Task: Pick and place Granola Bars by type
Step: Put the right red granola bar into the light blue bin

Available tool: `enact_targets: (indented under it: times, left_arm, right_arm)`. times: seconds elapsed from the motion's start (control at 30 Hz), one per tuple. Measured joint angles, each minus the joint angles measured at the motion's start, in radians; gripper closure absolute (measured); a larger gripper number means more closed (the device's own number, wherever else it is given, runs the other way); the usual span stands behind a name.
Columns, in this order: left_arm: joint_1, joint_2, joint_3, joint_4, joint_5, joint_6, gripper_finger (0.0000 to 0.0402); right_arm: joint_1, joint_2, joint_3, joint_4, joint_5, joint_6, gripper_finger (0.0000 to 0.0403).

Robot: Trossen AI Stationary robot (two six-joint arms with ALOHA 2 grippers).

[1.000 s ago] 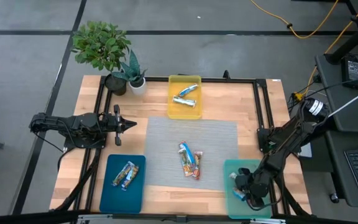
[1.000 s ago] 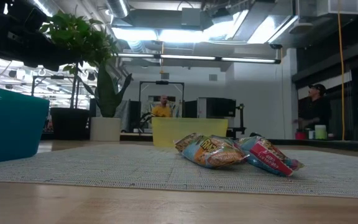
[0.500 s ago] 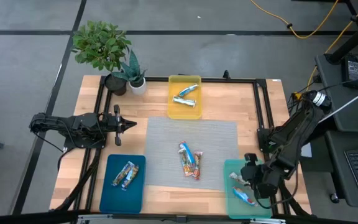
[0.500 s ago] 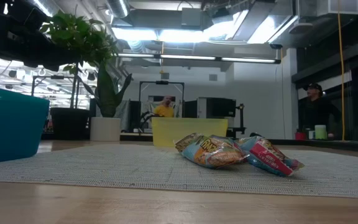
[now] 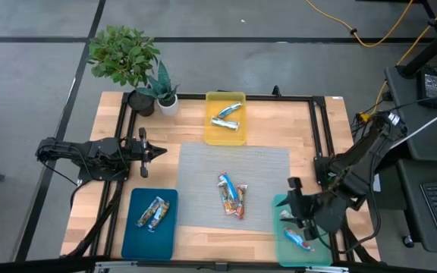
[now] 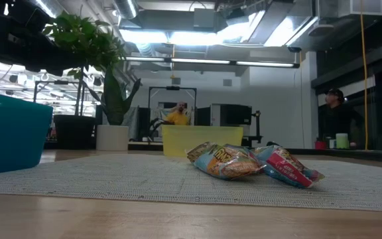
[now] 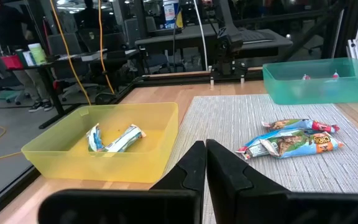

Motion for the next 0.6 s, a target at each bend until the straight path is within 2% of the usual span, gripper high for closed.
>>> enact_targets:
  times: [0.13, 0.37, 0.6]
  left_arm:
    - [0.000, 0.000, 0.000, 0.000, 0.000, 0.000, 0.0398]
    - [0.000, 0.000, 0.000, 0.000, 0.000, 0.000, 0.0393]
    - [0.000, 0.000, 0.000, 0.000, 0.000, 0.000, 0.0398]
  right_arm:
    - [-0.072, 0.000, 0.001, 0.156, -0.001, -0.102, 0.0198]
    - [-0.203, 0.017, 0.001, 0.353, -0.014, -0.181, 0.0198]
    - [-0.281, 0.020, 0.001, 0.420, -0.038, -0.183, 0.0198]
